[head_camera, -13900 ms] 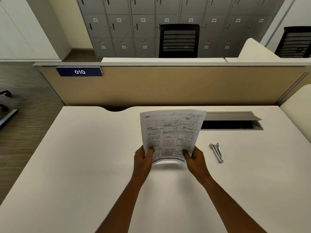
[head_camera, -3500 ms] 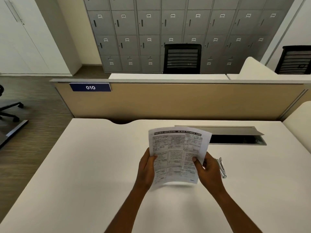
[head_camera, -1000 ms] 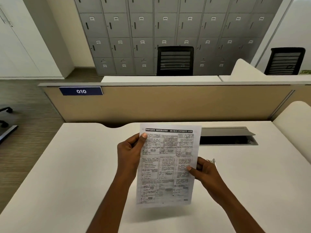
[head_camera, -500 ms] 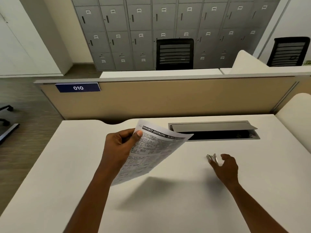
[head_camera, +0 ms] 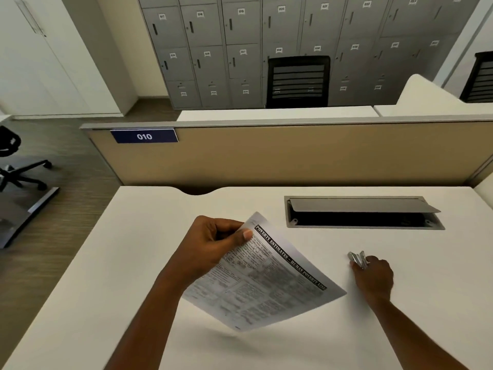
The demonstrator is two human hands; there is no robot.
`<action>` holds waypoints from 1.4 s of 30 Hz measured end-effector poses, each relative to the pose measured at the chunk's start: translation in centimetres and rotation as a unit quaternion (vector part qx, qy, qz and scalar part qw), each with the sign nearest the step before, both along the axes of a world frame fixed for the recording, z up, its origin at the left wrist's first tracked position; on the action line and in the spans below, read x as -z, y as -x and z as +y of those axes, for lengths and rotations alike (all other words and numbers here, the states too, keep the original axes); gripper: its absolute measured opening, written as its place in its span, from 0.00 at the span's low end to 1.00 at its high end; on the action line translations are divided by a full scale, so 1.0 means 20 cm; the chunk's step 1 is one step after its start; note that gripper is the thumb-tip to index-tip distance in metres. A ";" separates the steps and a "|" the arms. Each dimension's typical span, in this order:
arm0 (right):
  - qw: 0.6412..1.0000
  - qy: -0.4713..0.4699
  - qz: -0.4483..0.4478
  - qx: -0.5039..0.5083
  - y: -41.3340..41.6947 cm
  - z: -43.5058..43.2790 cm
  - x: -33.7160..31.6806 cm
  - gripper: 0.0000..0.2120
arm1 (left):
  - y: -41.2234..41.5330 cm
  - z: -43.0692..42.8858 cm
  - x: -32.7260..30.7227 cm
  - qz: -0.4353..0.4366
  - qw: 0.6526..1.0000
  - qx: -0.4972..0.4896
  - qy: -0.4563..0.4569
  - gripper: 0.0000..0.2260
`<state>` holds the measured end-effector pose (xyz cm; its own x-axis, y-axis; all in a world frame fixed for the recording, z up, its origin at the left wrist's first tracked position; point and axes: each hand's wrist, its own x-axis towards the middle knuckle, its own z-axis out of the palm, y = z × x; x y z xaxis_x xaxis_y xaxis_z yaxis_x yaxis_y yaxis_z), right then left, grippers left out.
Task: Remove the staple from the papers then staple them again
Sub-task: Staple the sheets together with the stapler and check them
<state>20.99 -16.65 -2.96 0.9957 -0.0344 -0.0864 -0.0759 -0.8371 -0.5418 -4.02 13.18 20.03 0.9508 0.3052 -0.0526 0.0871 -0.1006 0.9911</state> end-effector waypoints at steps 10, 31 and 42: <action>0.996 -0.084 -0.015 -0.013 0.03 0.04 -0.03 0.11 | -0.02 0.03 0.02 0.011 0.999 0.030 -0.026 0.08; 0.747 -0.538 0.158 -0.356 0.52 0.27 -1.21 0.12 | -0.11 0.02 -0.13 0.025 0.988 0.116 -0.097 0.07; 0.845 -0.374 0.013 -0.381 0.76 0.32 -1.16 0.16 | -0.07 0.02 -0.18 0.034 0.971 0.162 -0.172 0.10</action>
